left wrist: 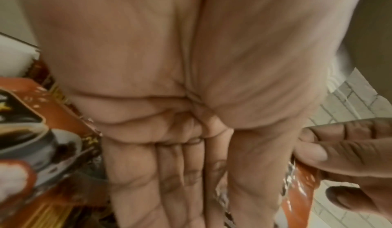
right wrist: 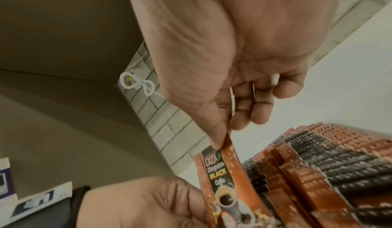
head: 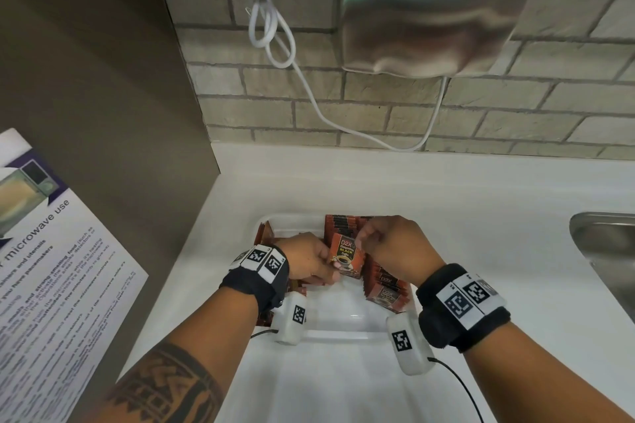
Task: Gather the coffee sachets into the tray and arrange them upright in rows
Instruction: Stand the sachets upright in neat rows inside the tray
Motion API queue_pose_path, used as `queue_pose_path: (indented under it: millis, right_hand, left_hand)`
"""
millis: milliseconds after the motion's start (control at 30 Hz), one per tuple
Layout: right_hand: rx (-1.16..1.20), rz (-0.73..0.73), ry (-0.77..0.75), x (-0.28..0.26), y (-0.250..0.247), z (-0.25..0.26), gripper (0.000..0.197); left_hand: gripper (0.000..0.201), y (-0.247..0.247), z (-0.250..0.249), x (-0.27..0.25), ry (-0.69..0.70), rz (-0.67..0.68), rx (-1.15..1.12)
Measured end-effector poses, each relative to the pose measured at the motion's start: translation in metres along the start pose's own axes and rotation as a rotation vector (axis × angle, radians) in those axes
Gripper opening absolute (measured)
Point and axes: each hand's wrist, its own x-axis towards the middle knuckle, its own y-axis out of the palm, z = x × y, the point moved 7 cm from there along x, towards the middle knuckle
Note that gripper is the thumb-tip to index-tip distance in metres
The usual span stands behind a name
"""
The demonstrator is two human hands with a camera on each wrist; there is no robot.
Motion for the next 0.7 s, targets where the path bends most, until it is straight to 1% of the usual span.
queue_pose_path:
  millis: [67,133,200,233,267,300,367,433,500,567,700]
  right_hand:
    - [-0.023,-0.012,-0.002,-0.001,0.005,-0.004,0.016]
    - [-0.047,-0.026,0.015,0.000,0.012,-0.010,0.017]
    - [-0.094,-0.031,0.022,0.000,0.020,-0.013,0.017]
    - [-0.111,-0.035,0.020,0.000,0.023,-0.013,0.018]
    - [-0.124,-0.040,0.022,0.001,0.026,-0.013,0.018]
    - [-0.134,-0.047,0.025,0.002,0.027,-0.013,0.018]
    - [-0.160,-0.049,0.044,0.004,0.030,-0.015,0.016]
    - [-0.188,-0.035,0.067,0.007,0.032,-0.016,0.014]
    - [-0.211,-0.027,0.080,0.009,0.034,-0.018,0.014]
    - [-0.218,-0.029,0.082,0.009,0.033,-0.018,0.013]
    - [-0.237,-0.025,0.096,0.010,0.031,-0.022,0.015]
  left_hand:
    - [0.026,-0.001,0.001,-0.003,-0.029,-0.011,0.032]
    - [0.026,-0.002,0.003,-0.005,-0.098,-0.006,0.055]
    - [0.028,-0.005,0.003,-0.008,-0.176,-0.032,0.144]
    - [0.030,-0.006,0.001,-0.008,-0.188,-0.053,0.208]
    - [0.030,-0.006,-0.003,-0.007,-0.175,-0.062,0.258]
    - [0.028,-0.003,-0.007,-0.006,-0.159,-0.043,0.301]
    - [0.025,0.008,-0.016,-0.007,-0.128,0.028,0.375]
    - [0.026,0.020,-0.022,-0.004,-0.113,0.088,0.385]
    - [0.036,0.030,-0.028,-0.002,-0.084,0.125,0.426]
    - [0.043,0.034,-0.032,0.001,-0.070,0.127,0.482]
    - [0.047,0.036,-0.032,0.005,-0.083,0.136,0.506]
